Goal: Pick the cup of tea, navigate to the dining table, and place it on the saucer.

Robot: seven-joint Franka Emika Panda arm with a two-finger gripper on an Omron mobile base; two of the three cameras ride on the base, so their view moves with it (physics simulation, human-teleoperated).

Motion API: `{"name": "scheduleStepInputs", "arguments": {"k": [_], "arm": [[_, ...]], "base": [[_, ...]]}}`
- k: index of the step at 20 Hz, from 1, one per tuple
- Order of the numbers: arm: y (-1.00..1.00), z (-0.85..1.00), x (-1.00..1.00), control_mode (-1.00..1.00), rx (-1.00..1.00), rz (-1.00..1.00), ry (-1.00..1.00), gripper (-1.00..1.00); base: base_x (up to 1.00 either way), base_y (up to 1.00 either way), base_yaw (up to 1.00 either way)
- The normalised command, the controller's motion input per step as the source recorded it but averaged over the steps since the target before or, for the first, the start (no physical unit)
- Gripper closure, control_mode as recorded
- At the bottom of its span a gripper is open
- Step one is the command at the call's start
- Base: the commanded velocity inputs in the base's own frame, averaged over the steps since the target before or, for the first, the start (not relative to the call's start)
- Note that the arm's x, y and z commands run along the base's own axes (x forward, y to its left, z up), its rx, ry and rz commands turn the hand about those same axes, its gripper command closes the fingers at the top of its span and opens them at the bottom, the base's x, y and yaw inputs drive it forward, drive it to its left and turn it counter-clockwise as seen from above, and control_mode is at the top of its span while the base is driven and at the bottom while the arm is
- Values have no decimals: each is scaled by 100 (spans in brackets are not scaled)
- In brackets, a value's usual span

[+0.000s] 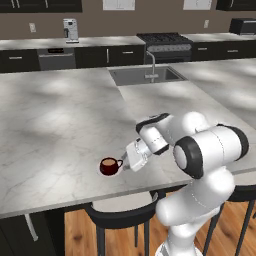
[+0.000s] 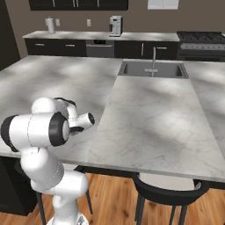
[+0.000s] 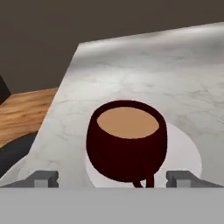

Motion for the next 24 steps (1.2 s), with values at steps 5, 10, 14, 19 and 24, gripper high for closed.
{"name": "scheduleStepInputs", "arguments": {"k": [5, 10, 14, 19, 24], "arm": [[-7, 92, -84, -100, 7, 0, -5, -100], [-25, 93, -95, -100, 7, -5, 0, -100], [-49, 84, -99, -100, 7, -12, 0, -100], [-64, 85, -100, -100, 3, -20, 8, -100], [-57, 70, -91, -100, 0, -28, 11, -100]], "base": [[0, 0, 0], [0, 0, 0], [0, 0, 0], [0, 0, 0], [0, 0, 0]]}}
